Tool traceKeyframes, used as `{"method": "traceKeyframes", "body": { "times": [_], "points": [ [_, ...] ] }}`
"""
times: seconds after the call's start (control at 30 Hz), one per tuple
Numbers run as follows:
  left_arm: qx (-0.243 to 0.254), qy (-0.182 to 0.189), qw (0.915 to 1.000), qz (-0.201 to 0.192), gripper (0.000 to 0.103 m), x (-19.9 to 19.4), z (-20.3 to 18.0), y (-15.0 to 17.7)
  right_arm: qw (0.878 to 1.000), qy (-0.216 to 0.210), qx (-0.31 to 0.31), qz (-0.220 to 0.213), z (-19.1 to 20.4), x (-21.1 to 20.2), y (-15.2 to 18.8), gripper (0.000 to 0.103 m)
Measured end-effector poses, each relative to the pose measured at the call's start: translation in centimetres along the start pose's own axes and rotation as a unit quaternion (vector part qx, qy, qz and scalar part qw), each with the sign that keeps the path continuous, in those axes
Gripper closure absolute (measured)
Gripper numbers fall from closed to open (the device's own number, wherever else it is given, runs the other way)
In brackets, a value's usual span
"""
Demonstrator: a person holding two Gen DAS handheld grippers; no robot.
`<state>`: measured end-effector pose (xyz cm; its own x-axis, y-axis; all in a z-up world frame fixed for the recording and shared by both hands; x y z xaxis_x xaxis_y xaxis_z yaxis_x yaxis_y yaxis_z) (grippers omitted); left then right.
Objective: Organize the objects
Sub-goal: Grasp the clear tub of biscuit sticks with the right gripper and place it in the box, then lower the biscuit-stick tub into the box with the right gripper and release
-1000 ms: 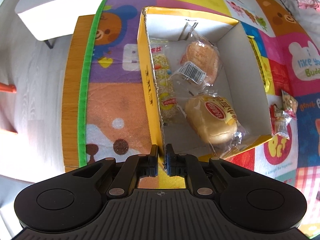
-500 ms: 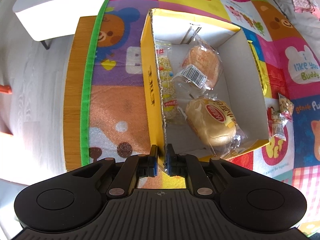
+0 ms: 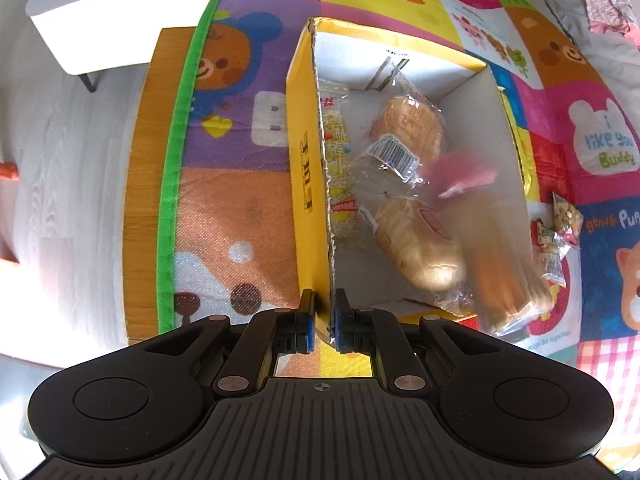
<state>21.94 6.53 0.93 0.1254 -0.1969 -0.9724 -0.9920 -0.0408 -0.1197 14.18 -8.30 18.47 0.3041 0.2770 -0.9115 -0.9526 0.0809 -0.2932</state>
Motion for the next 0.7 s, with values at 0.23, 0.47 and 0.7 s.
{"method": "traceKeyframes", "body": {
  "times": [0.23,0.47,0.7],
  "points": [
    [0.001,0.004,1.0,0.004,0.092,0.0,0.1,-0.1,0.999,0.016,-0.011,0.05,-1.5,3.4,2.4,0.049],
    [0.001,0.009,0.9998,0.015,0.092,0.0,0.3,0.1,0.997,-0.015,-0.029,0.069,-0.2,5.8,1.2,0.051],
    [0.006,0.016,0.9998,0.012,0.092,0.0,0.3,0.2,0.983,-0.116,0.093,0.107,0.3,11.3,-2.8,0.053]
  ]
}}
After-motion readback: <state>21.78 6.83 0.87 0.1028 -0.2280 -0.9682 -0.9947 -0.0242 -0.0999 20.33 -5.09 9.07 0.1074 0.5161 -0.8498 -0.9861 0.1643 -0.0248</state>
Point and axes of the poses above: each gripper's, at about its wrist camera, not at the fingertips, and x roughly the way its jaws point, z to its left, y to its underside, the point moved 7 cm from there along x, roughly the way its jaws point, and after that the axes turned 4 degrees about -y, right-handed, at the moved point
